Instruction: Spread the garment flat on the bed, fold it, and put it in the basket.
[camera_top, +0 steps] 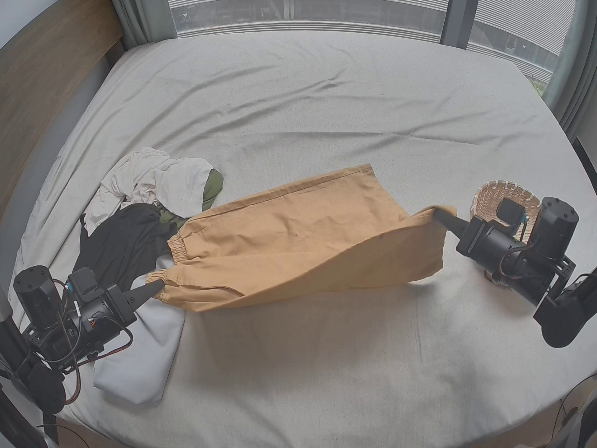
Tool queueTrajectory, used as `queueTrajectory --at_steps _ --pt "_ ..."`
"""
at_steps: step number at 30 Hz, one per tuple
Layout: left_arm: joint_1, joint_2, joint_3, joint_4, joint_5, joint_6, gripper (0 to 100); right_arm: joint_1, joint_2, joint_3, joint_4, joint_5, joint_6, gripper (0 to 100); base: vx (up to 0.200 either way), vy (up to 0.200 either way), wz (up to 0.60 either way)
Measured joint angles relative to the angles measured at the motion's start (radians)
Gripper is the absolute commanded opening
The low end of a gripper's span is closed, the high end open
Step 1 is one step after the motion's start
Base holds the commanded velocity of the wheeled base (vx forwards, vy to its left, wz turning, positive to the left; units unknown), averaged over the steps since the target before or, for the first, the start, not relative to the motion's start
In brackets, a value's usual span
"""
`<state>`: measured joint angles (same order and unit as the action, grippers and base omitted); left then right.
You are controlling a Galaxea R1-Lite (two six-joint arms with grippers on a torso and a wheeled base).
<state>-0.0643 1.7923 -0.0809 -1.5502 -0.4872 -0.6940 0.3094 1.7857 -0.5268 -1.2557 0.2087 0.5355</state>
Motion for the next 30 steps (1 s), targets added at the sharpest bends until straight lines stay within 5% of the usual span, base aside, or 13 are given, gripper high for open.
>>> queueTrajectory --at_steps 30 --pt "0.0 0.093 -0.126 0.001 0.11 -0.059 0 -0.032 0.186 -0.385 0.136 0.045 0.005 0 0.0 0.0 0.0"
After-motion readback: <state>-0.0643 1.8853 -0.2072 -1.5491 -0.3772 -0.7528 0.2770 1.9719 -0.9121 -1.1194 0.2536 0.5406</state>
